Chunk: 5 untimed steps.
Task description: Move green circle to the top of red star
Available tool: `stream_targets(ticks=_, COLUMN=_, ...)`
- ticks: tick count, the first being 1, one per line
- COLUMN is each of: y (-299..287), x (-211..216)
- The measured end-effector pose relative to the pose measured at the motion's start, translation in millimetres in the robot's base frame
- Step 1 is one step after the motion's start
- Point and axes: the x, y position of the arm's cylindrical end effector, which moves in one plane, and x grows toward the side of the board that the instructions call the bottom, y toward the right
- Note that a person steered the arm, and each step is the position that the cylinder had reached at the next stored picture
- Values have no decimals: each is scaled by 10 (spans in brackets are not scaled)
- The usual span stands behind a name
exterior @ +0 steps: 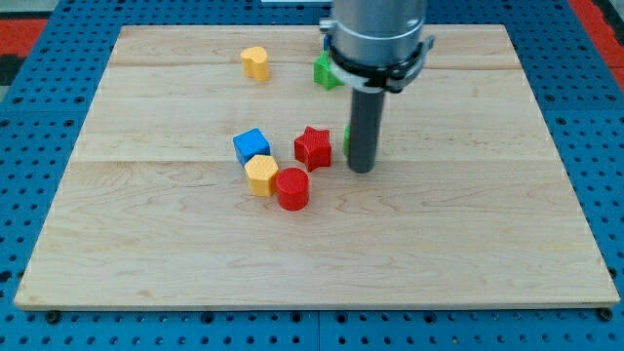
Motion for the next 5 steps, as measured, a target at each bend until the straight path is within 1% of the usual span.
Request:
stream_targets(ticks=1, y=218, x=-137)
stream_targets(ticks=2, y=150, x=-351)
stream_targets(ticks=3, y=-158, x=-571)
stream_targets(ticks=4, y=-51, x=-545)
stream_targets(ticks=5, y=-265, x=-537)
